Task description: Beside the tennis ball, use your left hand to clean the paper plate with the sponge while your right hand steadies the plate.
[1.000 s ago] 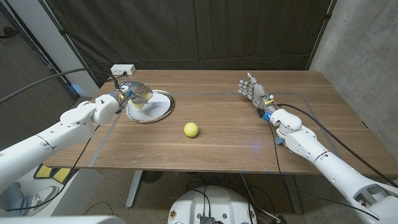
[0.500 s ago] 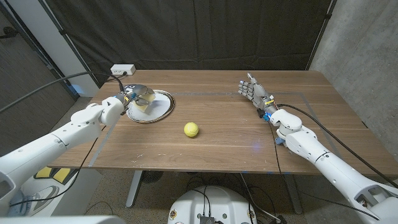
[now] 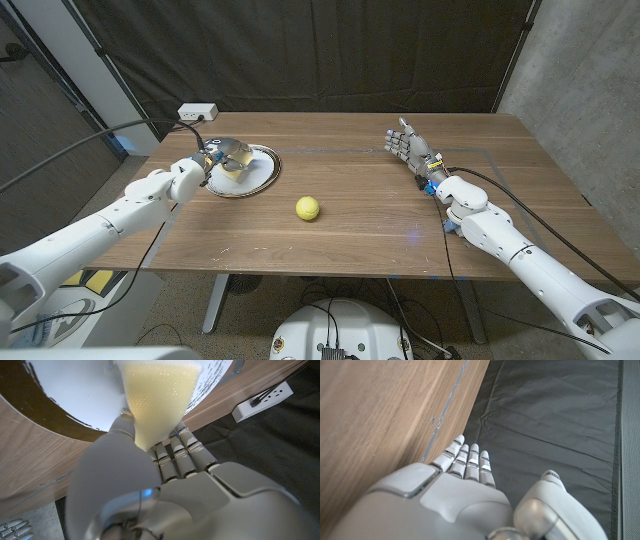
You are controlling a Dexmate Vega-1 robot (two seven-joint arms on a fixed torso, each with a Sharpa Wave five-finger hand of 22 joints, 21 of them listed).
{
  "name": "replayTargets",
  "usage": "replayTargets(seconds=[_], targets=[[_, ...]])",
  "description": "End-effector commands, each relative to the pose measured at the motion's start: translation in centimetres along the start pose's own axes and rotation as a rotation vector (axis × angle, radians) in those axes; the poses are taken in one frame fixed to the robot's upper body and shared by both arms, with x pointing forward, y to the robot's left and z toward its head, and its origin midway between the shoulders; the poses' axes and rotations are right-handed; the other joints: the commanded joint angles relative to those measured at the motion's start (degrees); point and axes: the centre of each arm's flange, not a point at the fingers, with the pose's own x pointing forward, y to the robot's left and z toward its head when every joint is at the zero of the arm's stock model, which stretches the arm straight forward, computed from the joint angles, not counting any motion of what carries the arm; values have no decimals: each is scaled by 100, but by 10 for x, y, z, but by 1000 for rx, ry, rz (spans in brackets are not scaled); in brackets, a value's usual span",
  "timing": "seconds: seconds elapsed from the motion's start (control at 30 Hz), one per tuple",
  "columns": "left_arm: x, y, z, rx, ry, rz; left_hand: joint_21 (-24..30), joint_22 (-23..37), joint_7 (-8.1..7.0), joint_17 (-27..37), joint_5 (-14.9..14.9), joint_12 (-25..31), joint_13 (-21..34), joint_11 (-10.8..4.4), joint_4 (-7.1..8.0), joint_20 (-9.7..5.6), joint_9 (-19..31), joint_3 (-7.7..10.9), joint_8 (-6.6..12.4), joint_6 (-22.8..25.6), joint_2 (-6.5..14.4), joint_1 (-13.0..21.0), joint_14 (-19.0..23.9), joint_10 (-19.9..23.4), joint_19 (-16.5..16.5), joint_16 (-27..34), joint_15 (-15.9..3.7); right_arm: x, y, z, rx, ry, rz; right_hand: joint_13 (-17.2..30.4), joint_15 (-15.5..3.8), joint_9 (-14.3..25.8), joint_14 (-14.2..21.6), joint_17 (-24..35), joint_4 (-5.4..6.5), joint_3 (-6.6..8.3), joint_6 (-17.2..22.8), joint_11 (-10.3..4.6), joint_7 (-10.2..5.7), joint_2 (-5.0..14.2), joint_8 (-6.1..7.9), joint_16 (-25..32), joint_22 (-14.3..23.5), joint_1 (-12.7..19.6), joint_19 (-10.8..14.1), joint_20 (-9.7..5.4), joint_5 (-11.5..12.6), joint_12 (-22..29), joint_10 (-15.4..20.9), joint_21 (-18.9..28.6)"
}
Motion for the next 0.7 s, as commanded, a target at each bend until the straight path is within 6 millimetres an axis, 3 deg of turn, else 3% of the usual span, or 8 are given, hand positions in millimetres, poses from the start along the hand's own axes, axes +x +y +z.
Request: replayTargets(seconds=[0.03, 0.13, 0.27, 0.6, 0.7], targets=[[3, -5, 2, 19, 18, -12, -130, 20, -85, -3, -7, -5, 27, -52, 47, 186, 0, -31, -57, -82, 7, -109, -254, -99, -388, -6, -567, -3, 0, -1, 6, 8, -2, 31, 28, 25, 35, 19, -27, 8, -1, 38, -17, 59, -14, -13, 28, 5, 39, 12, -13, -3, 6, -1], [2, -5, 2, 31, 23, -22, -218, 13, -117, -19, -16, -31, 43, -125, 67, 343, 2, -72, -106, -181, -20, -169, -540, -259, -709, -26, -472, -3, 2, -2, 1, 8, 3, 31, 29, 25, 36, 19, -29, 7, 0, 38, -17, 60, -13, -13, 28, 5, 38, 12, -13, -4, 4, -3], [2, -5, 2, 41, 25, -30, -250, 8, -155, -26, -19, -49, 44, -139, 80, 382, 2, -98, -148, -287, -39, -206, -639, -362, -876, -16, -466, -3, 3, -3, 4, 11, 4, 31, 27, 25, 36, 19, -32, 7, -1, 43, -17, 62, -14, -13, 28, 5, 40, 11, -14, -5, 4, -6], [-3, -7, 3, 65, 26, -38, -249, -4, -257, -68, -34, -92, 21, -69, 125, 320, 3, -226, -216, -508, -168, -367, -994, -721, -1188, -27, -488, 1, 6, -5, 3, 16, 11, 31, 35, 25, 34, 19, -38, 6, 6, 37, -21, 65, -11, -15, 28, 5, 42, 13, -14, -7, 0, -12], [-7, -4, 3, 66, 23, -28, -127, 4, -189, -70, -26, -27, 10, -51, 151, 246, 2, -244, -166, -411, -148, -412, -872, -648, -967, 50, -499, 3, 7, -5, 7, 19, 11, 31, 36, 25, 34, 19, -40, 5, 5, 33, -23, 66, -12, -15, 28, 5, 42, 14, -14, -5, 3, -14]])
